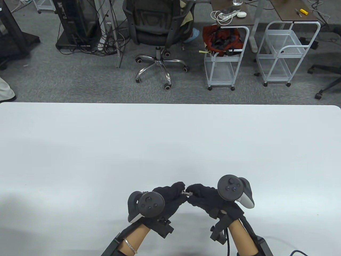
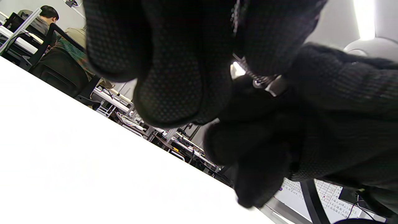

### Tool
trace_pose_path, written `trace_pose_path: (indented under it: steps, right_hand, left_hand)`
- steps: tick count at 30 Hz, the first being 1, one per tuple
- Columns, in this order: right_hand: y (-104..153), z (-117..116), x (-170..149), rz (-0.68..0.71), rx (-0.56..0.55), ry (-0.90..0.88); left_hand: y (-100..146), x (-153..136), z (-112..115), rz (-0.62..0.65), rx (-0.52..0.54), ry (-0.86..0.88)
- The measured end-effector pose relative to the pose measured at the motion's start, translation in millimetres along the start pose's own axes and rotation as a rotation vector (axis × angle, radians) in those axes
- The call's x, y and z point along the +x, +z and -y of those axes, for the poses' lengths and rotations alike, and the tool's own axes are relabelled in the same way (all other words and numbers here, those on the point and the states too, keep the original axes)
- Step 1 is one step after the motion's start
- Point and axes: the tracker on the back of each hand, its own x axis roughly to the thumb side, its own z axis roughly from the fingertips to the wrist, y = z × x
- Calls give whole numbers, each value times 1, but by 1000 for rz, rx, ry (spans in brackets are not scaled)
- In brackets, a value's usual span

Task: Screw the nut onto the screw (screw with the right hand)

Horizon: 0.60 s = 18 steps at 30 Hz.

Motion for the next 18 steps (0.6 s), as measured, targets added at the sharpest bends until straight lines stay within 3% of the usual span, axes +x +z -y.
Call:
trace_pose_path:
  steps: [6,10,14,18]
  right_hand:
    - [1,0,-2,23,-1,-95]
    - [2,2,-3,-6,-41,-46]
    - [1,0,-1,25,13,-68]
    - [3,2,-1,9,-39,-12]
  left_hand:
    - [0,0,0,-6,6,-3]
    - [0,0,0,-6,7,-1]
    - [0,0,0,-8,8,8]
    - [0,-1,-1,-9,13,-5]
